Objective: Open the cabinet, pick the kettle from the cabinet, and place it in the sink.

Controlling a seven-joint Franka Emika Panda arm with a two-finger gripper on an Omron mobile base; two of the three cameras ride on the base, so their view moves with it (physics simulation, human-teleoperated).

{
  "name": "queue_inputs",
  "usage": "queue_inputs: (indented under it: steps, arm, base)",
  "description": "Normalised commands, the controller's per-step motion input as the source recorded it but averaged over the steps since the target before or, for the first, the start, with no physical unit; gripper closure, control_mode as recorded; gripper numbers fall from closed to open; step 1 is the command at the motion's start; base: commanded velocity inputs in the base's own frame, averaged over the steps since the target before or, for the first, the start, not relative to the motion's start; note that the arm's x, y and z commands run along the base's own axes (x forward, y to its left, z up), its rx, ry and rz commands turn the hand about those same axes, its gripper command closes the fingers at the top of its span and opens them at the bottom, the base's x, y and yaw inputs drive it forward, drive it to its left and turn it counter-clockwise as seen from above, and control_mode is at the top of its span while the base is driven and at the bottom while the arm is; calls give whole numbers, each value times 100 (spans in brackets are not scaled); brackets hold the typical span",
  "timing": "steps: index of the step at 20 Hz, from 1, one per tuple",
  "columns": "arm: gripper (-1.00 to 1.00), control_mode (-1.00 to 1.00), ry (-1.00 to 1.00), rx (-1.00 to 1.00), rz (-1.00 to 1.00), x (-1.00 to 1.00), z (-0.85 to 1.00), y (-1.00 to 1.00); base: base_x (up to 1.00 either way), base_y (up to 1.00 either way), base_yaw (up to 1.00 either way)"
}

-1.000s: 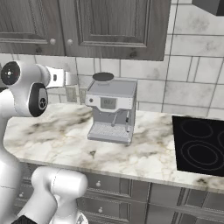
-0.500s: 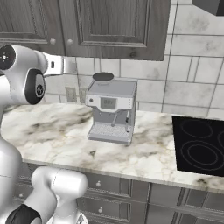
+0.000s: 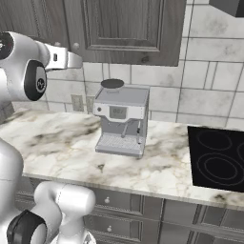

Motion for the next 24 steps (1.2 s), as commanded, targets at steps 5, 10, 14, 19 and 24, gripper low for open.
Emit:
queue_inputs:
  steps: [5, 10, 14, 19, 24]
  arm:
    - [-100, -100, 7, 1, 1, 17, 21, 3]
    - [-100, -100, 5, 3, 10, 25, 11, 6]
    - [-100, -100, 1, 0, 14, 29, 3, 6]
    - [-100, -100, 0, 0, 9, 32, 0, 2]
    - [-100, -100, 0, 0, 2, 36, 0, 8]
  base:
    - [0, 0, 0]
    - [0, 0, 0]
    - [0, 0, 0]
    - [0, 0, 0]
    - [0, 0, 0]
